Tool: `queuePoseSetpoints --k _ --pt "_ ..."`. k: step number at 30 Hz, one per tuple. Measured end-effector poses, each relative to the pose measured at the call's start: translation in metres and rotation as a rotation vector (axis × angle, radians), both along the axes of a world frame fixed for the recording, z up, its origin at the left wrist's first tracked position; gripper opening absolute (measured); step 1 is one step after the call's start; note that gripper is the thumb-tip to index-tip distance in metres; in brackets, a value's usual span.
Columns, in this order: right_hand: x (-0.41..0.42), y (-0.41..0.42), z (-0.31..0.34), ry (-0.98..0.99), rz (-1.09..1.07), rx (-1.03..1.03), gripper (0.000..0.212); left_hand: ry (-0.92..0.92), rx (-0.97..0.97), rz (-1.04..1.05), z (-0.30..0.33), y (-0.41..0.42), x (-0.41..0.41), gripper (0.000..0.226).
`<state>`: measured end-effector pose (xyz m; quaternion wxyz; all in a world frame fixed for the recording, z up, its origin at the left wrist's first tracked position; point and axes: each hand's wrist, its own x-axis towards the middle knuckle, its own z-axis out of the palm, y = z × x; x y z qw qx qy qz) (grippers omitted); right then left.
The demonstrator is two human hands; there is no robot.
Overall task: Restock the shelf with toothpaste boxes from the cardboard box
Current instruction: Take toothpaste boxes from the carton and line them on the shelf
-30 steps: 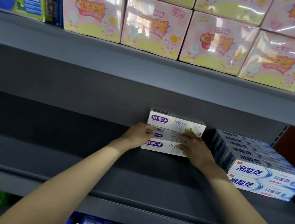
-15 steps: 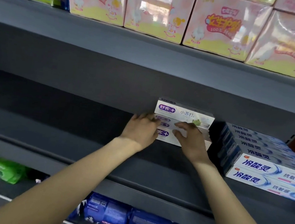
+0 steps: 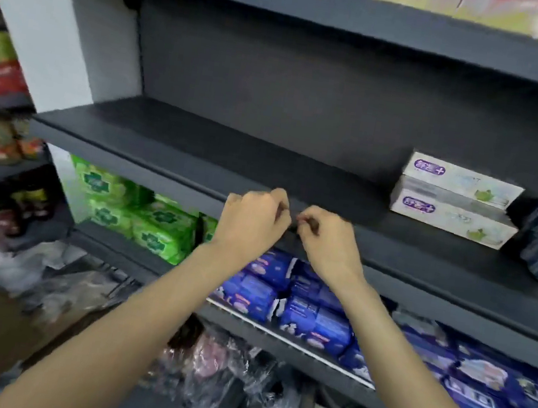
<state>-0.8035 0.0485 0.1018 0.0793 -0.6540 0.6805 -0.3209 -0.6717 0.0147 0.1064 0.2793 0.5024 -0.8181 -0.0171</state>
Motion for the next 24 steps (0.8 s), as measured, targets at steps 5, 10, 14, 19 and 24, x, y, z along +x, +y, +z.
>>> queuePoseSetpoints --k 5,10,14,19,24 --pt "0.146 0.002 -0.036 -0.021 0.022 0.081 0.018 -0.068 0.148 0.099 -0.030 0.013 0.149 0.018" --pt "0.282 -0.001 -0.060 -0.027 0.123 0.194 0.020 -0.120 0.239 0.213 -0.055 0.020 0.290 0.021" --pt "0.362 -0.013 -0.075 -0.001 0.245 0.297 0.021 -0.178 0.313 0.306 -0.080 0.011 0.378 0.022" --pt "0.446 -0.033 -0.111 0.012 0.379 0.419 0.022 -0.255 0.526 0.424 -0.112 -0.001 0.465 0.024" --pt "0.519 -0.050 -0.149 0.002 0.485 0.523 0.024 -0.298 0.816 0.370 -0.149 -0.010 0.544 0.024"
